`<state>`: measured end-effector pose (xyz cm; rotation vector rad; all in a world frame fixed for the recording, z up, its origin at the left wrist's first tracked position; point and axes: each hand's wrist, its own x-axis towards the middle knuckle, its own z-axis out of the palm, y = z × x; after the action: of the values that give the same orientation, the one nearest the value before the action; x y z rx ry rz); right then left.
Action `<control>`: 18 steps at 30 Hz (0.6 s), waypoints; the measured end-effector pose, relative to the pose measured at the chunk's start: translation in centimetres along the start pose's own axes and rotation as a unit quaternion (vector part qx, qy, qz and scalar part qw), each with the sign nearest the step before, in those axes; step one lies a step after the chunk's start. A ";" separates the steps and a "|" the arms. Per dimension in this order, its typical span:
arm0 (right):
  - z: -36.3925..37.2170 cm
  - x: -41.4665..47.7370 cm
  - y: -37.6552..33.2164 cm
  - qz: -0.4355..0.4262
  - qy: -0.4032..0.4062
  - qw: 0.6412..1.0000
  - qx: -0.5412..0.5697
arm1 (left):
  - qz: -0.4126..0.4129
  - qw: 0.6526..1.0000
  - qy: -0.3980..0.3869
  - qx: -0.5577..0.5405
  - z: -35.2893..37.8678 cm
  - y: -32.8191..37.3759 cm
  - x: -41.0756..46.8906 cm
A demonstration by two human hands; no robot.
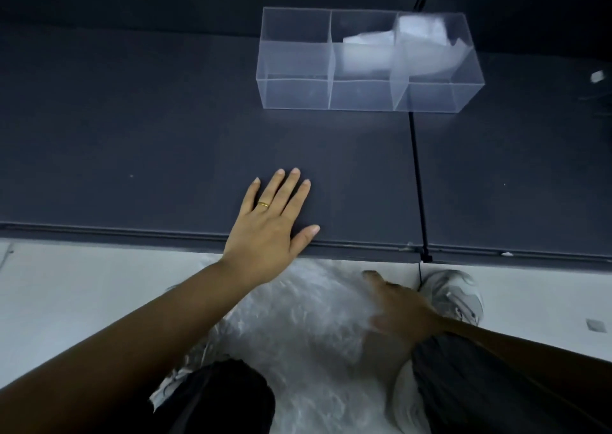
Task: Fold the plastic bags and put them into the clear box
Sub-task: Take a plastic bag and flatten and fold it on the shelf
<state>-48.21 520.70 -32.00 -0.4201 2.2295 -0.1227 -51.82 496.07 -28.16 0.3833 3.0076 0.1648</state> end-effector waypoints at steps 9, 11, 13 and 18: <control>-11.9 -7.0 -1.6 -0.260 0.075 0.903 0.334 | -0.042 0.919 -0.089 -0.381 -3.7 -0.8 0.1; -14.4 -7.5 -1.2 -0.266 0.090 0.887 0.366 | -0.014 0.828 -0.155 -0.538 -5.8 -0.6 -0.3; -15.8 -7.1 -1.0 -0.236 0.109 0.878 0.402 | 0.020 0.761 -0.213 -0.612 -7.4 0.1 -0.7; -15.6 -5.2 -1.5 -0.037 0.111 0.821 0.559 | 0.000 0.717 -0.223 -0.660 -8.4 1.7 -0.4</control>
<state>-56.69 520.20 -17.89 0.1817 1.9371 -1.4894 -52.03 496.79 -19.58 0.1775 1.7202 1.7268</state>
